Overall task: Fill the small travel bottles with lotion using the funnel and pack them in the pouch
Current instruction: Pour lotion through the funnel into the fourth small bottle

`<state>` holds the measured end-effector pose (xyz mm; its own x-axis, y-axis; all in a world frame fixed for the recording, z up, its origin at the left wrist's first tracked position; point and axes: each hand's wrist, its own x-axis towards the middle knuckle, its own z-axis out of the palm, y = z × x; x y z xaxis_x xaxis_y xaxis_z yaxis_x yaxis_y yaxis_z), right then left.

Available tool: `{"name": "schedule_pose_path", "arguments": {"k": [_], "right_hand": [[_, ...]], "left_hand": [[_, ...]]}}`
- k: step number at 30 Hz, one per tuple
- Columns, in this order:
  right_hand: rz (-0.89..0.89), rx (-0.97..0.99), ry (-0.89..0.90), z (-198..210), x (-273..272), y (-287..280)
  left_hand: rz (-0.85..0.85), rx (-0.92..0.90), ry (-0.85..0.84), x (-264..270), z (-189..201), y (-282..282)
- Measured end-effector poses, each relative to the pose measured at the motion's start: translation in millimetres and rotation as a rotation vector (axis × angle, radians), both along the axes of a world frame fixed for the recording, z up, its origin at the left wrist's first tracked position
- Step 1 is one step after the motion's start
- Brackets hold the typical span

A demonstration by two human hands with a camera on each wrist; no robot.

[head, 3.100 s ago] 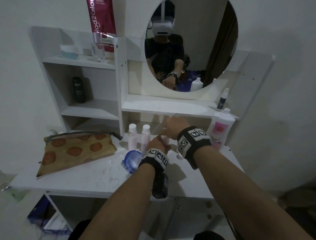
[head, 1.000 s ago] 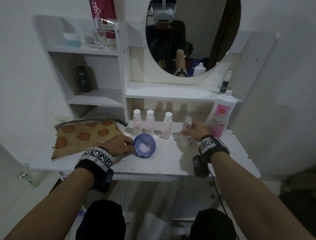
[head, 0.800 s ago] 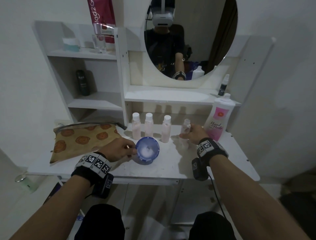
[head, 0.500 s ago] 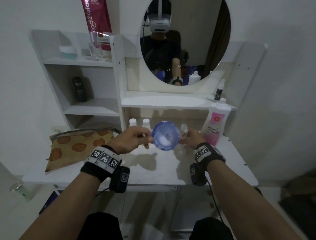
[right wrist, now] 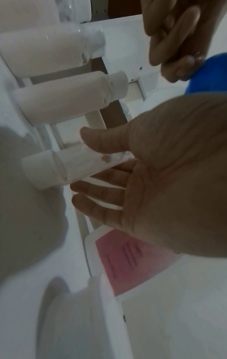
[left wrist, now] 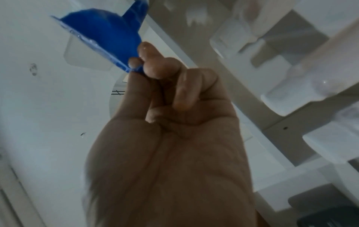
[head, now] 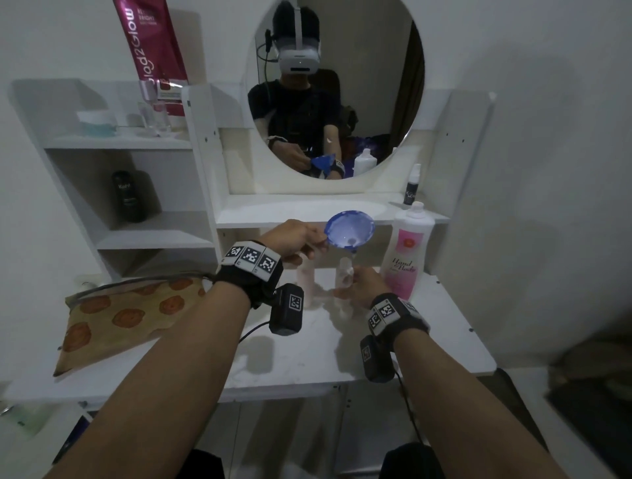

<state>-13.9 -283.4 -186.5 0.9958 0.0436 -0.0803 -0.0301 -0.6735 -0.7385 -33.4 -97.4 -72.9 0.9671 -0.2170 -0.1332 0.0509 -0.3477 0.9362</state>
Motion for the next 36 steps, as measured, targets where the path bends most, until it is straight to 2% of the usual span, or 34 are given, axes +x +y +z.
{"name": "schedule_pose_path", "arguments": {"k": [4,8,18,27,30,33,36], "right_hand": [[0.006,0.0,-0.006,-1.1,-0.8,-0.1],[0.013,0.003,0.002,-0.9,-0.8,-1.0],[0.029,-0.064,0.011,1.4,-0.9,0.7],[0.006,-0.027,0.002,5.9,-7.2,-2.2],[-0.071,0.047,-0.199,25.7,-21.2,-10.6],[-0.302,0.185,-0.509,48.5,-36.8,-27.3],[-0.531,0.326,-0.684,60.8,-39.5,-50.8]], "left_hand": [[0.039,0.073,0.087,-0.4,-1.2,-4.9],[0.093,0.095,0.092,-1.6,6.3,-5.3],[0.041,0.221,0.199,-3.6,11.5,-7.7],[0.061,0.298,0.148,-2.3,11.8,-23.1],[0.055,0.316,0.109,-0.9,12.1,-24.8],[0.052,0.324,0.09,-0.4,12.3,-25.0],[0.045,0.349,0.087,-1.1,12.5,-24.2]]}}
